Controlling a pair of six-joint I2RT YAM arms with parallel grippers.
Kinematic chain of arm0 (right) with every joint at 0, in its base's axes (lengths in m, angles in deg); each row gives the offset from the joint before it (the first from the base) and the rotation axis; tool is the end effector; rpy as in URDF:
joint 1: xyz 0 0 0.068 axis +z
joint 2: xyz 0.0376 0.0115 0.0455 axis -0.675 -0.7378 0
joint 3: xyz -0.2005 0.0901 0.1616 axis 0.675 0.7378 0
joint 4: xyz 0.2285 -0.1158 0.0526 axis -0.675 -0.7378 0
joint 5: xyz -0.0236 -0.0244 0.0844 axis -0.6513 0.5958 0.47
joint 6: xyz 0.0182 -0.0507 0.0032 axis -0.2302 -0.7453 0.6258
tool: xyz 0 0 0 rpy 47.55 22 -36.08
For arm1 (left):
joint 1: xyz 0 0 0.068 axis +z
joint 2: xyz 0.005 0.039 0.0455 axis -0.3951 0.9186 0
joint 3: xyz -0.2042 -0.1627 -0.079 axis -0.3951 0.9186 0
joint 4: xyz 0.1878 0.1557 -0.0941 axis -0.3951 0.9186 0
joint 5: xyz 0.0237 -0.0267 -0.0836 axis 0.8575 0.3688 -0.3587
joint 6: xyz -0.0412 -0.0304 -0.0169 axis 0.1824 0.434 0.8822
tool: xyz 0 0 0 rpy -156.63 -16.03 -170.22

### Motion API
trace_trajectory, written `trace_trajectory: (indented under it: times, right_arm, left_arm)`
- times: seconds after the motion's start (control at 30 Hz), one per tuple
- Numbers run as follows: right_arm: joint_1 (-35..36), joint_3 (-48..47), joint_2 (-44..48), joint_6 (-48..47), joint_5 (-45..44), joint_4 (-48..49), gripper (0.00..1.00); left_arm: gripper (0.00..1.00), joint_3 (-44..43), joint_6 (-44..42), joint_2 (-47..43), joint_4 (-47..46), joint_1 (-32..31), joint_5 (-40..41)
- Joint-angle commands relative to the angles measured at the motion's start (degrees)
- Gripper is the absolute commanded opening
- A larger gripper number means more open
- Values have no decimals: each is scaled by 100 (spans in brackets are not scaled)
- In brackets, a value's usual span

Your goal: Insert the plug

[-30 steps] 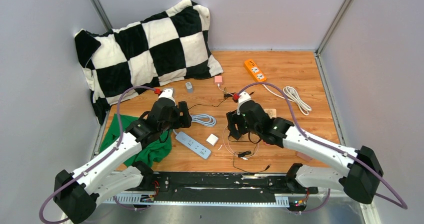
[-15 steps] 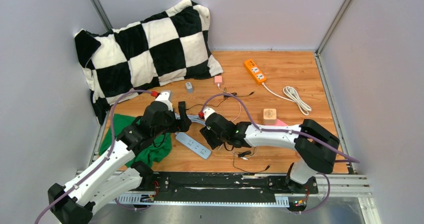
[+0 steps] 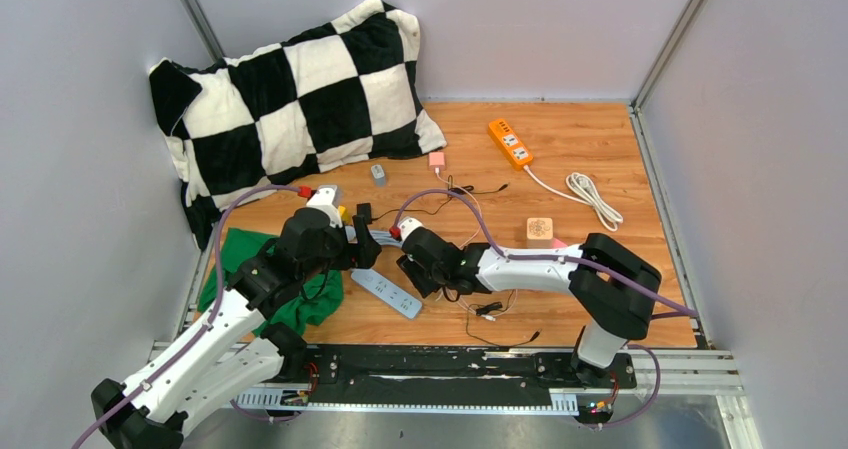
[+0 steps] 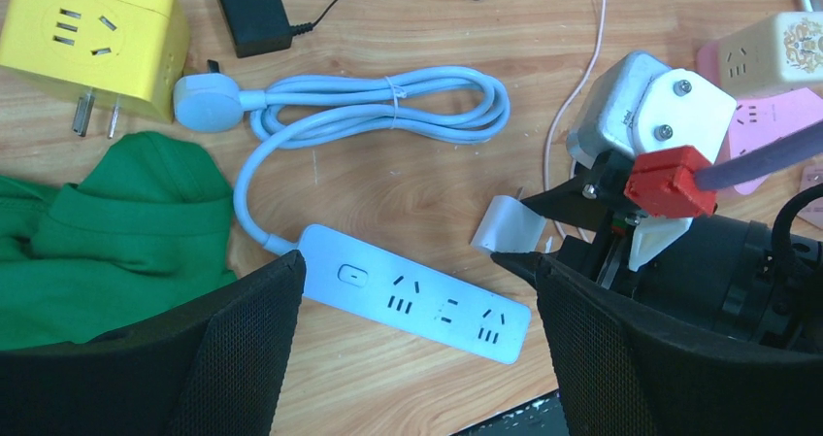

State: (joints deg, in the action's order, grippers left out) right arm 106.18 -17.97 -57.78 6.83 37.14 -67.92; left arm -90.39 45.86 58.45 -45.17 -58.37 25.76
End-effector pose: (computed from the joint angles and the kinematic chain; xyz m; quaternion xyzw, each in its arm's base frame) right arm 0.1571 0.3070 0.1803 -0.3569 0.8530 0.1906 0.3297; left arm 0.1333 -0.0886 0.2697 -0.0047 0.8815 -0.2169 0.4194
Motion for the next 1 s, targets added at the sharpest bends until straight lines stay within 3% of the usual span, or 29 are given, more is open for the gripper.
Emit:
trace_trajectory:
  times: [0.0, 0.13, 0.23, 0.5, 0.7, 0.97]
  right_arm:
    - [88, -171, -13, -80, -295, -213, 34]
    - [55, -146, 289, -27, -471, -393, 21]
    - [-145, -25, 667, 157, -112, -421, 15]
    - [-706, 191, 1809, 758, 1452, -155, 12]
    - [-1259, 656, 2624, 1774, 2863, 962, 11]
    - [-1444, 981, 2934, 3264, 4330, 2811, 11]
  left_arm:
    - [89, 45, -26, -79, 24, 33, -115]
    - [89, 135, -425, -243, -186, 37, -403]
    - [89, 201, -937, -445, -427, 36, -670]
    - [91, 381, -2285, -1058, -1320, 29, -1573]
    - [93, 1230, -3095, -2153, -3445, 21, -3263]
    - [92, 1156, -4049, -2052, -3545, 24, -4304]
